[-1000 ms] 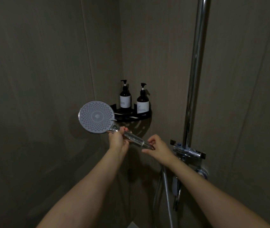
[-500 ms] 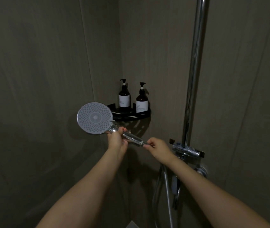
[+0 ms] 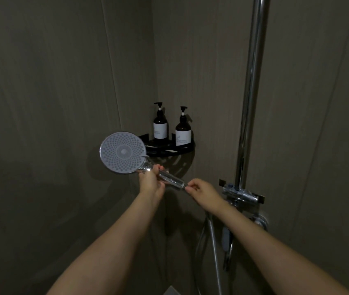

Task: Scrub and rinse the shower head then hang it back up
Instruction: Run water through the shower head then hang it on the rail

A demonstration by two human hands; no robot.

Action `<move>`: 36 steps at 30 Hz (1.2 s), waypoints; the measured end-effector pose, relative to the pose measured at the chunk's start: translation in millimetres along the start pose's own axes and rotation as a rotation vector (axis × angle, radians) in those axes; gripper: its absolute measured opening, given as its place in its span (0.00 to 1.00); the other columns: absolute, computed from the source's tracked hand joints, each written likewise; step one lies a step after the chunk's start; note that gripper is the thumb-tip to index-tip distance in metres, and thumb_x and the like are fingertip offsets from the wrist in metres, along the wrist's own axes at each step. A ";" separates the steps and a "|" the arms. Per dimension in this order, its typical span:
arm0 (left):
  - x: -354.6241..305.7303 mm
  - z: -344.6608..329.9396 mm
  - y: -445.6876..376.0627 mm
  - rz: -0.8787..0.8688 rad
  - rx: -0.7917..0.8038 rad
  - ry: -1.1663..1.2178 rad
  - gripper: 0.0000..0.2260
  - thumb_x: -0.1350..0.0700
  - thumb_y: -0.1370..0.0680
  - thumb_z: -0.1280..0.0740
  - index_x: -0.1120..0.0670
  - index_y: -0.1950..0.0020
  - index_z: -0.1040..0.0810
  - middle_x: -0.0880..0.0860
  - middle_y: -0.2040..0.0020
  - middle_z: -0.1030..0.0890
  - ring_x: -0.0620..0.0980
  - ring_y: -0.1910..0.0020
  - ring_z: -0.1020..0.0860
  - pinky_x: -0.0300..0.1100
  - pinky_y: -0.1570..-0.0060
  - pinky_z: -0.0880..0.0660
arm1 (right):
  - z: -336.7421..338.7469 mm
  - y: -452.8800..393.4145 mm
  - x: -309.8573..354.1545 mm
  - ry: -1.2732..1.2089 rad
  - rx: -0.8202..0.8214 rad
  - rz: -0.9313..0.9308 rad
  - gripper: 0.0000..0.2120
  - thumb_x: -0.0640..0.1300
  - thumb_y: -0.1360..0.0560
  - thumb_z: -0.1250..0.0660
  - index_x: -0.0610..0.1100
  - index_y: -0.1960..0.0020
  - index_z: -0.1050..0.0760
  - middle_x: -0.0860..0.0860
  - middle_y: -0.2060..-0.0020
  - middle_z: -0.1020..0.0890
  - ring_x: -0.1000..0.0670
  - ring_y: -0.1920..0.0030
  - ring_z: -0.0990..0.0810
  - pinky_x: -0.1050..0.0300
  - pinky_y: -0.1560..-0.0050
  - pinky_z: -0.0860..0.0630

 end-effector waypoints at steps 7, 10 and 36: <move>1.6 -5.4 6.7 0.000 0.011 0.001 0.14 0.67 0.21 0.43 0.55 0.38 0.32 0.52 0.60 0.27 0.45 0.63 0.27 0.41 0.66 0.25 | 3.1 0.9 -0.5 -0.032 -0.049 -0.004 0.04 0.43 0.25 0.35 0.43 0.56 0.27 0.48 0.65 0.24 0.52 0.64 0.27 0.64 0.64 0.31; 0.2 -7.9 11.6 -0.009 0.006 -0.009 0.08 0.68 0.21 0.44 0.56 0.47 0.31 0.52 0.61 0.27 0.45 0.64 0.27 0.41 0.65 0.26 | 2.3 3.5 -0.5 -0.108 -0.027 -0.017 0.06 0.41 0.26 0.33 0.42 0.51 0.27 0.49 0.61 0.24 0.52 0.59 0.25 0.65 0.61 0.30; 4.5 -10.9 14.7 -0.036 0.046 -0.084 0.11 0.68 0.21 0.46 0.55 0.43 0.35 0.53 0.62 0.29 0.47 0.64 0.28 0.46 0.56 0.25 | -5.6 6.3 -12.8 -0.178 0.048 -0.096 0.11 0.49 0.21 0.42 0.48 0.60 0.27 0.52 0.71 0.26 0.59 0.75 0.30 0.66 0.74 0.33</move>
Point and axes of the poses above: each hand's wrist, its own y-axis away from the middle knuckle, its own z-axis out of the back of the hand, x = y × z, the point moved 8 cm from there along -y, towards the middle knuckle
